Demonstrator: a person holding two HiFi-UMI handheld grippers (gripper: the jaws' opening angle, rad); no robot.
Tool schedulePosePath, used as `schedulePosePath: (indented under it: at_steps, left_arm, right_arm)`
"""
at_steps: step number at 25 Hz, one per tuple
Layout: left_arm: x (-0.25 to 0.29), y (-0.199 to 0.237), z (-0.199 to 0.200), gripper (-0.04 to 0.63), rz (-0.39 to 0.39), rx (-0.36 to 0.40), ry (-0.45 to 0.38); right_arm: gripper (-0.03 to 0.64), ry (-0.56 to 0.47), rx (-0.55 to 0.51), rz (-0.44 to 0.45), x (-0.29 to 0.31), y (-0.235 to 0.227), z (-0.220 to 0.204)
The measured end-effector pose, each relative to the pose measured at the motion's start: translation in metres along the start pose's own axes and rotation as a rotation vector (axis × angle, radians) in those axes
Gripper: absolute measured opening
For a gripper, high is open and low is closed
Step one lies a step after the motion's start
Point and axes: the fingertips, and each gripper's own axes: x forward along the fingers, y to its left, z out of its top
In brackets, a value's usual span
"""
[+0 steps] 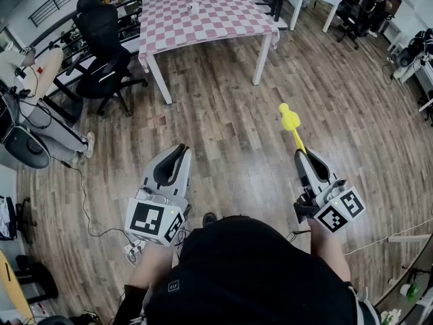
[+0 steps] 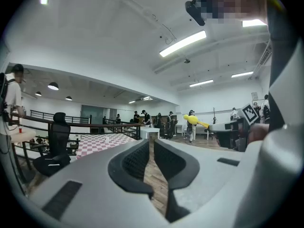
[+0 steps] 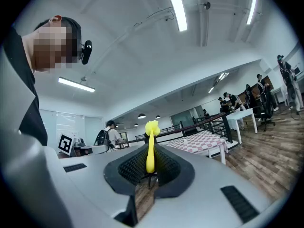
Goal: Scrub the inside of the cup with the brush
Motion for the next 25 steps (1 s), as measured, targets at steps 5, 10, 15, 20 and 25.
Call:
schedulePosePath:
  at_steps: [5,10,15,20,25]
  left_arm:
    - [0.005,0.004,-0.005,0.037,-0.014,0.000,0.006]
    - [0.005,0.009,-0.007,0.037,-0.029,0.003,0.015]
    - [0.003,0.033,-0.015,0.037,-0.044,-0.008,0.024]
    - [0.001,0.060,-0.023,0.037,-0.074,-0.024,0.021]
    - [0.011,0.079,-0.026,0.037,-0.104,-0.024,0.028]
  right_arm:
    - [0.043,0.008,0.006,-0.020,0.003,-0.003,-0.007]
    - [0.043,0.004,0.012,-0.047,0.005,-0.005,-0.011]
    - [0.043,-0.013,0.029,-0.079,0.024,-0.004,-0.012]
    - [0.043,-0.017,0.035,-0.085,0.050,0.012,-0.016]
    - [0.043,-0.001,0.042,-0.081,0.072,0.022,-0.022]
